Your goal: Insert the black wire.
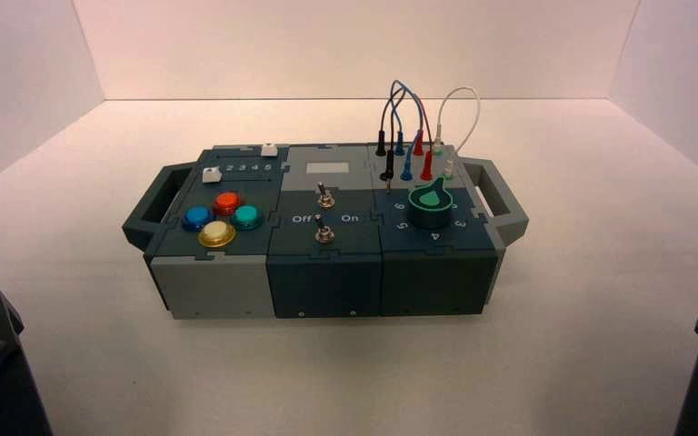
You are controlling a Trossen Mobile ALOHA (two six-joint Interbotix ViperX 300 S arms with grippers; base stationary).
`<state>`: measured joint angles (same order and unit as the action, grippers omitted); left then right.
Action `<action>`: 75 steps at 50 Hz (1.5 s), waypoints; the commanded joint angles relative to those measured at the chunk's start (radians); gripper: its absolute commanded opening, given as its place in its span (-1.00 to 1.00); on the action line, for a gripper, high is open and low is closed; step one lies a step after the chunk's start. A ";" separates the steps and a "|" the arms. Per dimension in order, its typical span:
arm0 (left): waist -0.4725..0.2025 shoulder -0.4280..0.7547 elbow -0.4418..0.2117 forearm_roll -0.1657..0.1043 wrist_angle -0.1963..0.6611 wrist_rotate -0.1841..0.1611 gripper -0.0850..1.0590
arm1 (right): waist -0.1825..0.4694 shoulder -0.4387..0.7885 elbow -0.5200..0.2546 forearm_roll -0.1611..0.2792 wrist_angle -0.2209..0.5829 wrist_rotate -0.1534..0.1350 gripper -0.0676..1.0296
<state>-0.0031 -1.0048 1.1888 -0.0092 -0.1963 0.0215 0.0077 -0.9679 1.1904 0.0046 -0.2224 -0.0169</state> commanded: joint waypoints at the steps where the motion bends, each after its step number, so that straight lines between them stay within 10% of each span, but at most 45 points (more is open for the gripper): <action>1: -0.002 -0.002 -0.028 0.000 -0.005 0.008 -0.90 | 0.000 0.006 -0.029 0.002 -0.006 -0.002 -0.92; 31: -0.002 -0.003 -0.028 0.000 0.012 0.008 -0.90 | 0.008 0.006 -0.031 0.002 0.014 0.000 -0.92; 45: -0.018 0.029 -0.084 -0.002 0.196 0.003 -0.91 | 0.144 0.032 -0.115 0.014 0.256 0.011 -0.92; 75: -0.357 0.147 -0.186 -0.018 0.575 -0.008 -0.91 | 0.282 0.262 -0.245 0.083 0.588 0.009 -0.92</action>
<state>-0.3252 -0.8682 1.0462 -0.0169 0.3344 0.0184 0.2623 -0.7240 0.9894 0.0828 0.3467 -0.0092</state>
